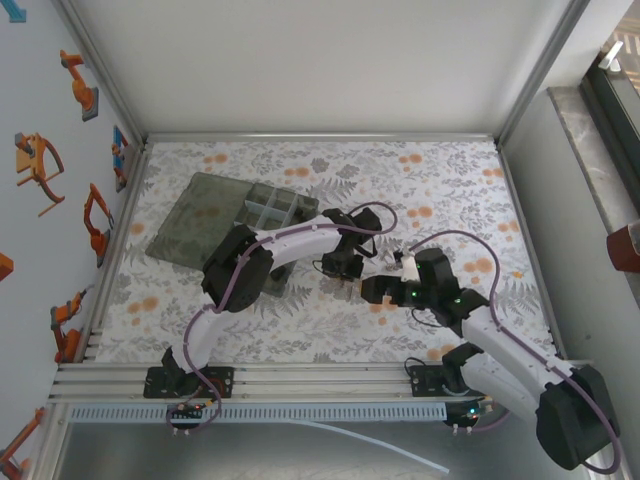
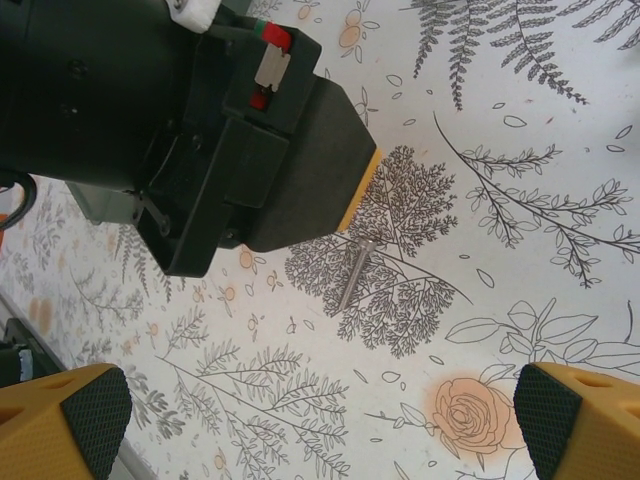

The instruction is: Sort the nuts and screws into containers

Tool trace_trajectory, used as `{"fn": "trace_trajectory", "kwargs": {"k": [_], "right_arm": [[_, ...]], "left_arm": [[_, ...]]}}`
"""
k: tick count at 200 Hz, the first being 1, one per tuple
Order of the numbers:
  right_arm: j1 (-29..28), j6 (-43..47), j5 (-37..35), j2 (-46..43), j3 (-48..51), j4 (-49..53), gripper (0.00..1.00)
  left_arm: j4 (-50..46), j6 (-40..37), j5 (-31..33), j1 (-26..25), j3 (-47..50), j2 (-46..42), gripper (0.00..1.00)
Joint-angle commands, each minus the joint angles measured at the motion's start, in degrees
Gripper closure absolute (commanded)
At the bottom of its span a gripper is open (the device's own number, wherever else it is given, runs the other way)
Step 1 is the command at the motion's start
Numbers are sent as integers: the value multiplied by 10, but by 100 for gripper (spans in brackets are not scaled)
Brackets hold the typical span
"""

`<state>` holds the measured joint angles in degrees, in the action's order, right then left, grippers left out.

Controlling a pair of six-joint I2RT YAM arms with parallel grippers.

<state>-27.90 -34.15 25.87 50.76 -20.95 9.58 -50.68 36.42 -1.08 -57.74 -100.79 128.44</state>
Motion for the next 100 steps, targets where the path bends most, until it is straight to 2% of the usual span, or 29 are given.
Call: {"fn": "trace_trajectory", "kwargs": {"k": [1,33,62,100], "right_arm": [[1,21,0,14,-19,-13,0],[1,43,1,60,-51,-12,0],[1,46,15,114,-94,-43,0],[-2,42,38,204,-154,-89,1]], "left_arm": [[-26,-3,24,3,15,-3,90],[68,8,-11,40,82,-68,93],[133,-20,-33,86,119,-129,94],[131,-62,-17,157,137,-202,94]]}}
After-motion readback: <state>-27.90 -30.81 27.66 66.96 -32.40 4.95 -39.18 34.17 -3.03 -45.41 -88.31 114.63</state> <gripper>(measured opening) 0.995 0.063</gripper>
